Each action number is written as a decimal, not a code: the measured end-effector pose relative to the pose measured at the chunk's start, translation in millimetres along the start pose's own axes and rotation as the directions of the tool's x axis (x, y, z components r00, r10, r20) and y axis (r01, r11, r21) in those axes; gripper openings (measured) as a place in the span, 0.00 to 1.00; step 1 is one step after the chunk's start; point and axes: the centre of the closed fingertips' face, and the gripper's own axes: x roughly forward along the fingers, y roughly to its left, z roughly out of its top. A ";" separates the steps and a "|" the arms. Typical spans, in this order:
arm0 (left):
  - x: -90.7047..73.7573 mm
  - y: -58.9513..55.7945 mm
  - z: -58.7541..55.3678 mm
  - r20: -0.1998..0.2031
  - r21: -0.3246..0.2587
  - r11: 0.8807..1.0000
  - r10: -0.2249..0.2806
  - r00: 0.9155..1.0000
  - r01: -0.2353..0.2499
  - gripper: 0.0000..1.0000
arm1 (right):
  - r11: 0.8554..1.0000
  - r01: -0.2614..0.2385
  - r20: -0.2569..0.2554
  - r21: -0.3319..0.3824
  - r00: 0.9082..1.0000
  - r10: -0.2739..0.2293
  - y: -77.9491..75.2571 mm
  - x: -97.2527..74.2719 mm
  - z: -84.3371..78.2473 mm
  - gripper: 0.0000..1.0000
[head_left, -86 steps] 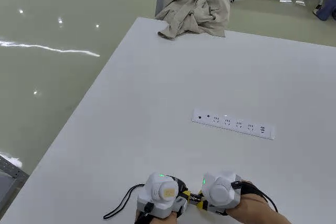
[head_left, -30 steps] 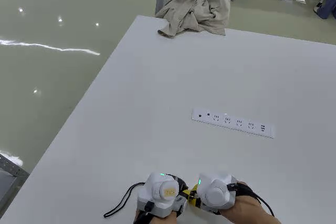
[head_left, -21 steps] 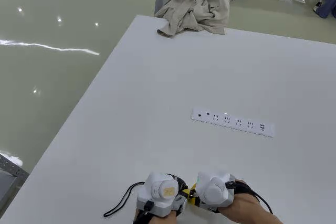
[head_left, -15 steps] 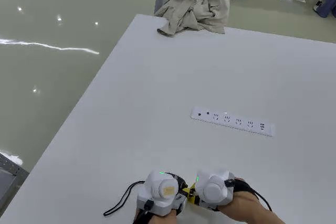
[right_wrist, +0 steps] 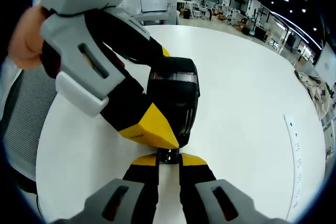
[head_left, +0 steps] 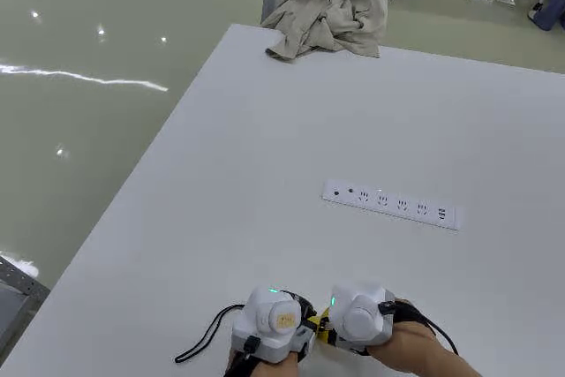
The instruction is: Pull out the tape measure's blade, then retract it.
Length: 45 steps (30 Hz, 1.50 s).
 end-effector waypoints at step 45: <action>-5.2 -1.5 2.6 0.031 0.028 0.999 -0.041 0.999 0.040 0.77 | 1.000 0.025 -0.007 -0.012 1.000 -0.025 -1.1 0.8 0.2 0.16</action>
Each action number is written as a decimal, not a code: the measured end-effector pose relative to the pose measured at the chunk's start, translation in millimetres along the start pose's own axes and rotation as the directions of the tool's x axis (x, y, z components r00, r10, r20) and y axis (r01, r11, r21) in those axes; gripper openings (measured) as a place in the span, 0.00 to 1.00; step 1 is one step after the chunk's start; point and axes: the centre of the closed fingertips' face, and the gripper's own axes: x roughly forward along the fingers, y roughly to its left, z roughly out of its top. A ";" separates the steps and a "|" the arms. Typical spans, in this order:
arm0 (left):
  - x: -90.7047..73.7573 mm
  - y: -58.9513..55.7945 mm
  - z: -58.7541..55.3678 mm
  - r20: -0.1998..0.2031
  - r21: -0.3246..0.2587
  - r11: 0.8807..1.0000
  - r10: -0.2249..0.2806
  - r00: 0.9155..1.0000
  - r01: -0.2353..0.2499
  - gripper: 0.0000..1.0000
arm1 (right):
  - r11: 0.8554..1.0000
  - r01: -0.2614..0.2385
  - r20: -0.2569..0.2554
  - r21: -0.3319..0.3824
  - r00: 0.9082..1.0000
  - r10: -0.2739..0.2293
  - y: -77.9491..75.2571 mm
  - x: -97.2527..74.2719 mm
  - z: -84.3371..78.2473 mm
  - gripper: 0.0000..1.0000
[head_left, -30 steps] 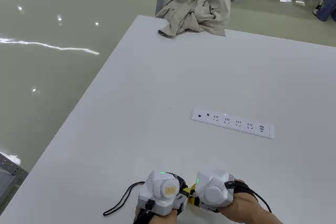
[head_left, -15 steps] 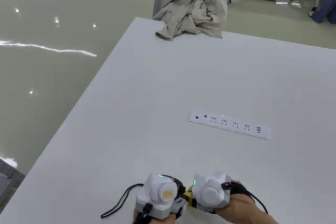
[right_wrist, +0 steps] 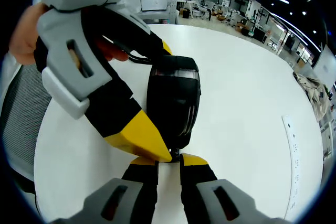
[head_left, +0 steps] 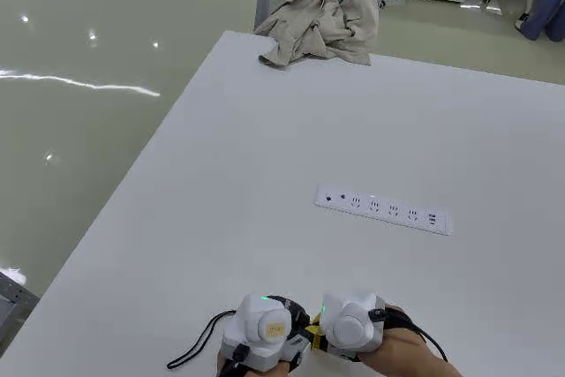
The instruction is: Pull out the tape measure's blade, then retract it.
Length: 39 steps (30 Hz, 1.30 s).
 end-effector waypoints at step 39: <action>-21.6 23.7 -10.5 0.034 0.021 0.999 -0.028 0.999 0.027 0.86 | 0.956 0.165 0.057 0.241 0.981 -0.184 -9.4 -18.4 -6.0 0.32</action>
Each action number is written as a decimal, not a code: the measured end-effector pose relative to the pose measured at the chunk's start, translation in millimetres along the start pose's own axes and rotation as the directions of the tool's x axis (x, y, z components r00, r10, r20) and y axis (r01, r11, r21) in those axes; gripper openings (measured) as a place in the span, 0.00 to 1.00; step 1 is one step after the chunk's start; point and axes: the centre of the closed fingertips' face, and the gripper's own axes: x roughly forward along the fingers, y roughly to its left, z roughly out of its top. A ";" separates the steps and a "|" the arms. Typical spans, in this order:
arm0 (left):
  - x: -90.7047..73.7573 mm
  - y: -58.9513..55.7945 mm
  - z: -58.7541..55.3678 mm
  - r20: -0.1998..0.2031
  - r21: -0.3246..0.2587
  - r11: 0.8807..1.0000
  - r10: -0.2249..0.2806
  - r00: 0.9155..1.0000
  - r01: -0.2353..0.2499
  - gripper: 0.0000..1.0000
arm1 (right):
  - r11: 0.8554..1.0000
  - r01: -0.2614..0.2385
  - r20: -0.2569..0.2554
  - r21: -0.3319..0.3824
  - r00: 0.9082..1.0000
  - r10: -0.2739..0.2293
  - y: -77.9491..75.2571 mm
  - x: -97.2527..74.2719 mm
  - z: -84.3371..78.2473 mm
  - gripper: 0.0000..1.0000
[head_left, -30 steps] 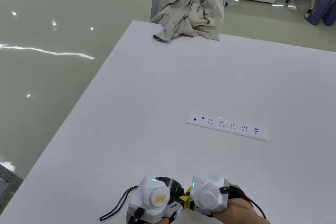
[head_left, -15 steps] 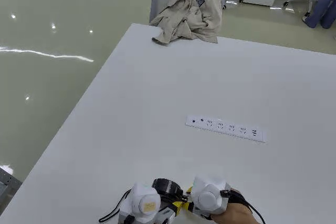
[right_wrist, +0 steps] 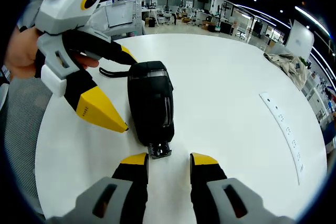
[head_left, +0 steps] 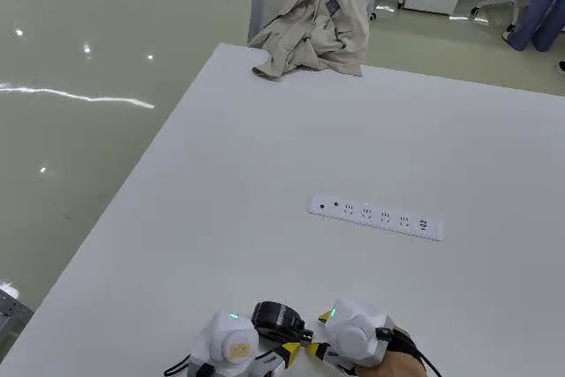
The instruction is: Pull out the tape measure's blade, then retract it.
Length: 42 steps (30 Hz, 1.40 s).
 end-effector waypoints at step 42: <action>-63.9 11.3 -5.3 0.072 0.046 0.999 -0.014 0.997 0.011 0.95 | 0.929 0.123 0.130 0.349 0.975 -0.178 46.0 -85.7 5.8 0.63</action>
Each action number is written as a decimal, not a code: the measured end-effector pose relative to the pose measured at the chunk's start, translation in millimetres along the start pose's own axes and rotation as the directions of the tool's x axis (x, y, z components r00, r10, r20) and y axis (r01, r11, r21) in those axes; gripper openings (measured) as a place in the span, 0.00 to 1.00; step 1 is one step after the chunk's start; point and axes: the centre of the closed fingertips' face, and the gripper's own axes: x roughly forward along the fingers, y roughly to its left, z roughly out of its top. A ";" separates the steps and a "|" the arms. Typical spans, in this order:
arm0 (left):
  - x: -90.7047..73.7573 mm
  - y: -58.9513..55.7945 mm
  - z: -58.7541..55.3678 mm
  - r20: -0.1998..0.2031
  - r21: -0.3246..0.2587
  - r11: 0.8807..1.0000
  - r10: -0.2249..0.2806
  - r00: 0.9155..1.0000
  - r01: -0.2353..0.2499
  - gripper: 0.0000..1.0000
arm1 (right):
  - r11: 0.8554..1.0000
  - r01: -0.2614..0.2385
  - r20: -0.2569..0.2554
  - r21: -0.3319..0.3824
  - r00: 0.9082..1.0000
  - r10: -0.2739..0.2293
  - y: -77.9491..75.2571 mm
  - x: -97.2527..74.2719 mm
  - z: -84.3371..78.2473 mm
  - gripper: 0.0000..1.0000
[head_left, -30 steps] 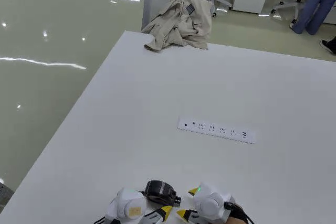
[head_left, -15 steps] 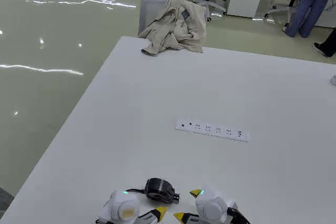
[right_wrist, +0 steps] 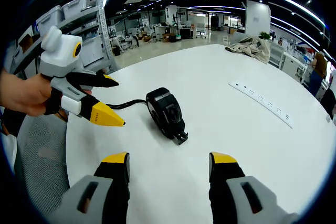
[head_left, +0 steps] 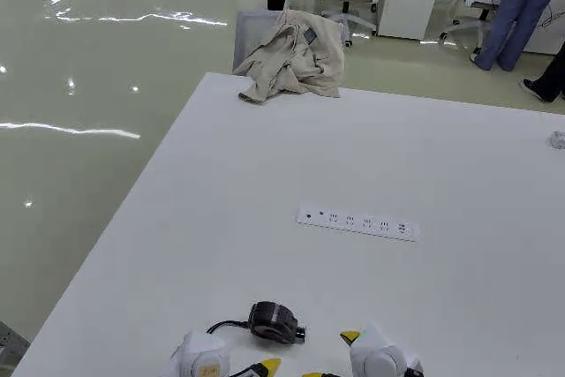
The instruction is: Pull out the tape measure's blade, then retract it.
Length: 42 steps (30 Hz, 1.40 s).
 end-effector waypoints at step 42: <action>-98.3 -0.2 -14.7 -0.018 -0.056 0.998 -0.037 0.999 0.036 1.00 | 0.978 0.065 0.070 0.196 0.994 -0.080 56.5 -119.6 6.3 0.90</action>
